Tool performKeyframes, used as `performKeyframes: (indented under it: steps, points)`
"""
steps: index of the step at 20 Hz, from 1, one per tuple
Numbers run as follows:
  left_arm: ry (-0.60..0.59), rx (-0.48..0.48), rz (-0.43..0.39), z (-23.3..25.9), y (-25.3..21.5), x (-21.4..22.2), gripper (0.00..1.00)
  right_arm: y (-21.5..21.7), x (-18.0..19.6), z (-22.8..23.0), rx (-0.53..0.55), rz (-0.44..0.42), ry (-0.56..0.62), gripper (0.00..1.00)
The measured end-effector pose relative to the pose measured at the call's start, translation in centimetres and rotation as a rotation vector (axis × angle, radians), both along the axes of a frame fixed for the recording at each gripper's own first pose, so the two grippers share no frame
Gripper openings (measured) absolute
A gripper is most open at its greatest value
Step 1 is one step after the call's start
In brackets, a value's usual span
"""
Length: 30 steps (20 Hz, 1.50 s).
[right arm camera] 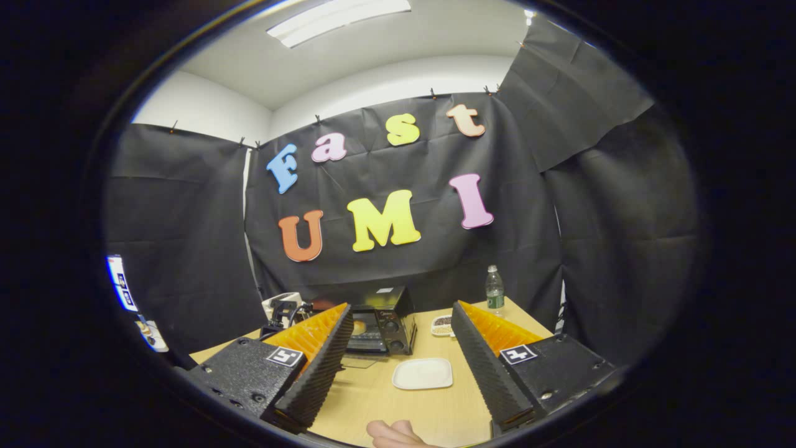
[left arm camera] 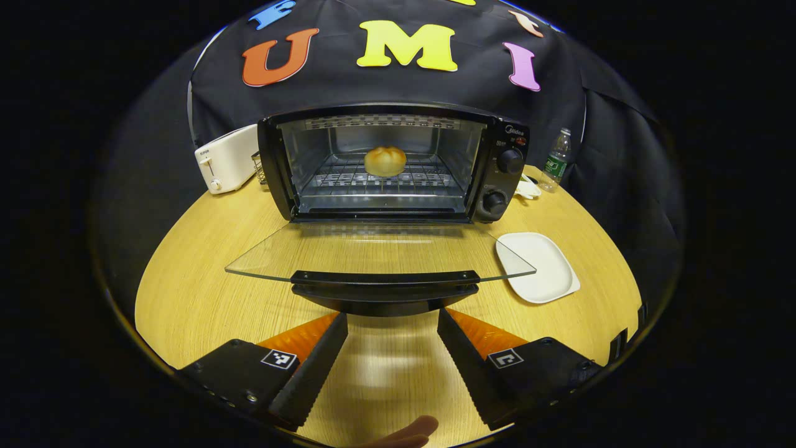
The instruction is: Open the electric oven with the left hand, put the food in, and close the electric oven.
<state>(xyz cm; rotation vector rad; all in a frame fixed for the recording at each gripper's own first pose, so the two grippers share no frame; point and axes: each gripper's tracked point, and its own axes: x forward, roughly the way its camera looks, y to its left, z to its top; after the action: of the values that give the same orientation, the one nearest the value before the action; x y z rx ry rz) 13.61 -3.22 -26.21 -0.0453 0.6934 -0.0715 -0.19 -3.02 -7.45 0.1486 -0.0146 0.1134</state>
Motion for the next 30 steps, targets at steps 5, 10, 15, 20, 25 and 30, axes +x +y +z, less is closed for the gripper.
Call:
performKeyframes:
  steps: [5, 10, 15, 20, 25, 30]
  points:
    - [-0.039, 0.014, 0.008, 1.1, 0.4, 1.9, 0.95, -0.5, 0.3, -0.4, 0.005, -0.010, 0.007, 0.96]
    - [-0.069, 0.030, -0.002, 2.1, 0.2, 3.4, 0.95, -0.9, 0.7, -0.8, 0.021, -0.010, 0.014, 0.96]
    - [-0.101, 0.021, 0.032, 3.1, 1.1, 5.1, 0.96, -1.6, 0.9, -1.4, 0.027, -0.015, 0.016, 0.96]
    - [-0.186, -0.030, 0.077, 5.4, 2.2, 7.3, 0.96, -2.2, 1.0, -1.9, 0.033, -0.026, 0.027, 0.96]
    - [-0.270, -0.048, 0.096, 7.8, 3.9, 10.3, 0.96, -2.5, 1.1, -1.9, 0.035, -0.039, 0.026, 0.96]
    - [-0.401, -0.047, 0.091, 12.4, 4.8, 8.6, 0.92, -3.1, 1.0, -2.0, 0.038, -0.061, 0.037, 0.96]
